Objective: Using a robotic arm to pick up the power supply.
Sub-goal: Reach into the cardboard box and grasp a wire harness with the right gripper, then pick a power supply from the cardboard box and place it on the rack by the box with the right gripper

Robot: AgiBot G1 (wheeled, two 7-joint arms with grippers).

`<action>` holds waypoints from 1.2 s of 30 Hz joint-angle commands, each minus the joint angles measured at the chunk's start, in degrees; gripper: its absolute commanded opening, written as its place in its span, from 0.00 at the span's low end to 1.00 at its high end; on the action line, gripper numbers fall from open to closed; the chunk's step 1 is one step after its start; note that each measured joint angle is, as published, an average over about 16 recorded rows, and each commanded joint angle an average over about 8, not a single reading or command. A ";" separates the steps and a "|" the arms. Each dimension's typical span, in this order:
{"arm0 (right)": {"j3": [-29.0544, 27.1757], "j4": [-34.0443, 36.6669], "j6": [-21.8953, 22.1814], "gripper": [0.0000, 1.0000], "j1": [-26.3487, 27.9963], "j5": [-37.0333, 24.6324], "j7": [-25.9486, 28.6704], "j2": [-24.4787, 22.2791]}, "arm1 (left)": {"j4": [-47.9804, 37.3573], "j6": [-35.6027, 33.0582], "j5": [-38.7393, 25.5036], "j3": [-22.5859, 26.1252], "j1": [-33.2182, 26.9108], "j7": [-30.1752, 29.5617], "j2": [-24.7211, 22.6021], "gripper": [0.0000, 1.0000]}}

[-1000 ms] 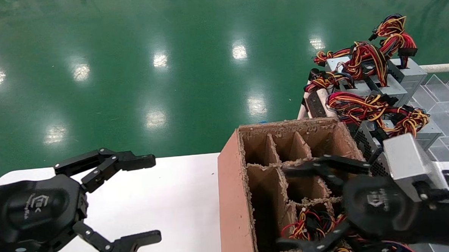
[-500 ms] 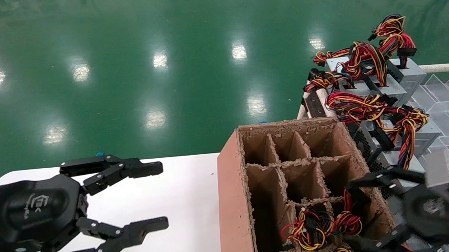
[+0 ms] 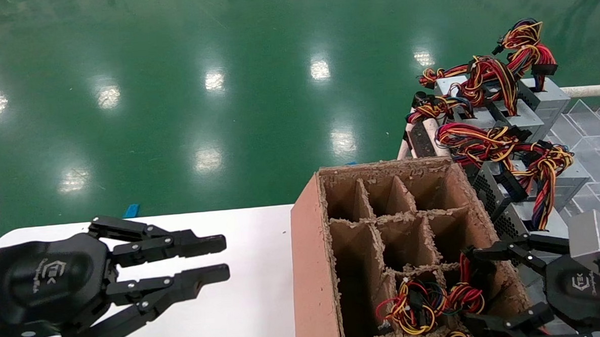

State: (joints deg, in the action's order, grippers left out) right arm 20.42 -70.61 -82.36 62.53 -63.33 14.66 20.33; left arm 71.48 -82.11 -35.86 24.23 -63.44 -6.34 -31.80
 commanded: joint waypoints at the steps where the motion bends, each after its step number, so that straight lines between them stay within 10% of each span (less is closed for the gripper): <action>1: 0.11 0.60 -0.17 0.00 0.25 -0.28 -0.34 0.26 | 0.00 0.00 0.00 0.00 0.00 0.00 0.00 0.00; 36: 1.66 1.22 -2.62 0.00 3.12 -2.77 2.75 0.91 | 0.00 0.00 0.00 0.00 0.00 0.00 0.00 0.00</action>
State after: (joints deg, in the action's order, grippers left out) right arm 21.73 -69.15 -84.89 65.32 -65.21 17.17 21.11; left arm 71.48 -82.11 -35.86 24.24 -63.44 -6.34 -31.80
